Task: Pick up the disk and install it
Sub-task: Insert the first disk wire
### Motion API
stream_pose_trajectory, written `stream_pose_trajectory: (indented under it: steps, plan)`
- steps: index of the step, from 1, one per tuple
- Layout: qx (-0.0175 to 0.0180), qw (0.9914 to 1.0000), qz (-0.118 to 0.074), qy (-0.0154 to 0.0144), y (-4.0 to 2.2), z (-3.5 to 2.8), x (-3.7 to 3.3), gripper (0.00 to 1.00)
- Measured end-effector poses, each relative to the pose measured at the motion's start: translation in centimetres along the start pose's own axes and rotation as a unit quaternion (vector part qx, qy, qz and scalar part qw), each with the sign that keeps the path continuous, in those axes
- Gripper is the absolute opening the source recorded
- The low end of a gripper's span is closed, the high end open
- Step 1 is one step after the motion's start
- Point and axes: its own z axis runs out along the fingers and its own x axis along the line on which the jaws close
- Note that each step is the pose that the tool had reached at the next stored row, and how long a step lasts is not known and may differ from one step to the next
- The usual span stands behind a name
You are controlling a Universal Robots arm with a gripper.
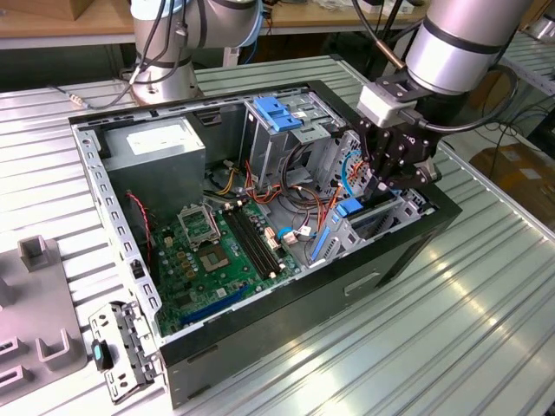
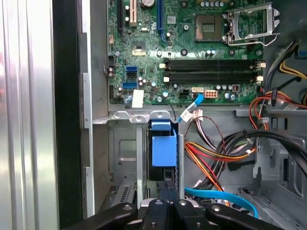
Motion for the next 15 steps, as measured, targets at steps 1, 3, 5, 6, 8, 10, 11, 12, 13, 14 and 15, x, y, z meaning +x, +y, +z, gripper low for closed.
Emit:
stream_pose_trajectory:
  steps: [1, 3, 5, 6, 8, 10, 11, 12, 13, 14, 15]
  plan:
    - [0.0011, 0.99999, -0.004, -0.0001, 0.00, 0.00, 0.00, 0.11]
    - [0.0016, 0.99976, -0.022, -0.0008, -0.01, -0.01, -0.01, 0.11]
    - [0.0018, 0.99926, -0.038, -0.0015, 0.00, -0.01, -0.01, 0.11]
    - [0.0020, 0.99890, -0.047, -0.0020, 0.00, -0.01, -0.01, 0.11]
    - [0.0023, 0.99821, -0.060, -0.0033, -0.04, -0.11, 0.00, 0.11]
    - [0.0023, 0.99811, -0.061, -0.0034, -0.18, -0.39, -0.02, 0.11]
    - [0.0023, 0.99810, -0.062, -0.0034, -0.26, -0.51, -0.03, 0.11]
    - [0.0023, 0.99809, -0.062, -0.0034, -0.35, -0.68, -0.04, 0.11]
    - [0.0023, 0.99809, -0.062, -0.0034, -0.47, -0.90, -0.05, 0.11]
    - [0.0023, 0.99809, -0.062, -0.0034, -0.56, -1.09, -0.07, 0.11]
    - [0.0023, 0.99809, -0.062, -0.0035, -0.62, -1.25, -0.08, 0.11]
